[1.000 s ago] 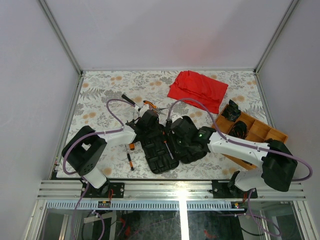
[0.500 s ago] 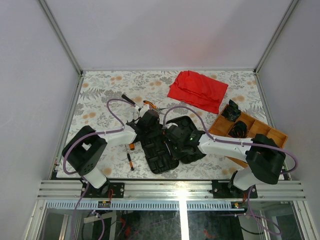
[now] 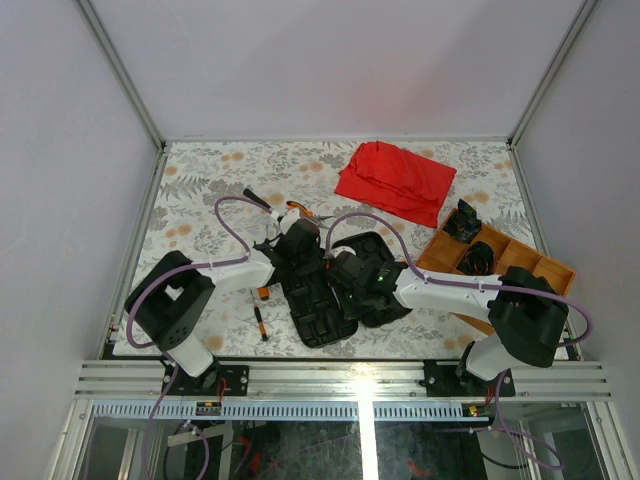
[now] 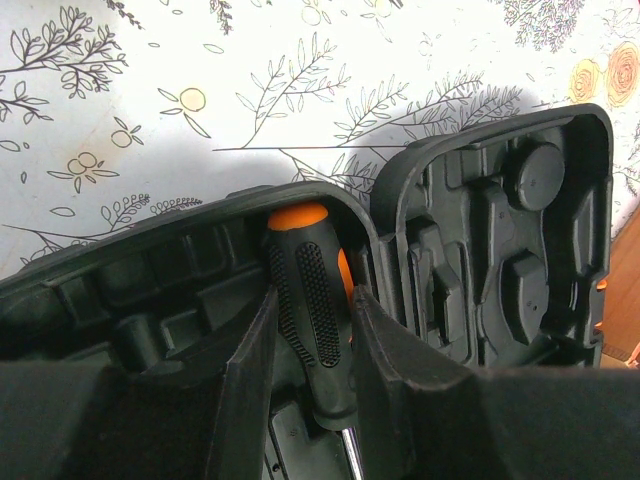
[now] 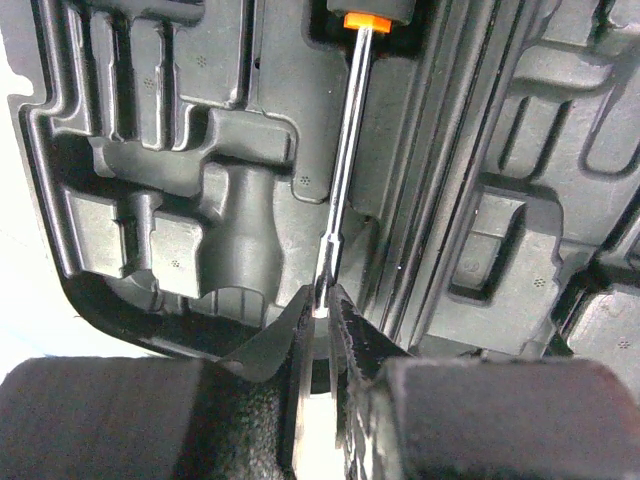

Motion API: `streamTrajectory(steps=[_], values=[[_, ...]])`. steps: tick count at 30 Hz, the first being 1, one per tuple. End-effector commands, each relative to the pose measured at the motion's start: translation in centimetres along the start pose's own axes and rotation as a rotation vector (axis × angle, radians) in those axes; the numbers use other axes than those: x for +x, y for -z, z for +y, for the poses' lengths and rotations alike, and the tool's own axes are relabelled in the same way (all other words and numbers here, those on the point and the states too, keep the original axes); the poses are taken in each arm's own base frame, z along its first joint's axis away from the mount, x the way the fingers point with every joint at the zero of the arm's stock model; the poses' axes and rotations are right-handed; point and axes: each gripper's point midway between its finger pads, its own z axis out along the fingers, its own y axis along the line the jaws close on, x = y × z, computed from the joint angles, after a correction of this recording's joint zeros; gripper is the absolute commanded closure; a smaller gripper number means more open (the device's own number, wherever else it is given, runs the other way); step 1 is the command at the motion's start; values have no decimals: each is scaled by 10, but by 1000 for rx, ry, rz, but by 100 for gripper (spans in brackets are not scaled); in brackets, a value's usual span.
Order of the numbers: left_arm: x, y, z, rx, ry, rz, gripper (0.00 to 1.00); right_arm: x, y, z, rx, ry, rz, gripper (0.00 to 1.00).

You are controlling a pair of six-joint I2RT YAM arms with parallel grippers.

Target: Sort the tools into containers

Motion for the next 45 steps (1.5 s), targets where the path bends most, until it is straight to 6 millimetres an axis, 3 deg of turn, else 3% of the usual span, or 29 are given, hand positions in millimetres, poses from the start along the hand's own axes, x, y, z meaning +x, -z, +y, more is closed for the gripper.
streamTrajectory(steps=[1,8,16,37,45], values=[[79,6,82,-265,-110,269,100,-5,-4,-2,39,5,-21,85],[80,6,84,-270,-111,267,100,-28,16,6,11,5,-107,84],[80,6,84,-271,-113,265,100,-38,29,8,9,2,-147,83],[81,6,81,-261,-119,268,100,-9,-12,0,50,16,-10,85],[84,5,78,-264,-133,276,100,15,-26,-23,188,29,135,100]])
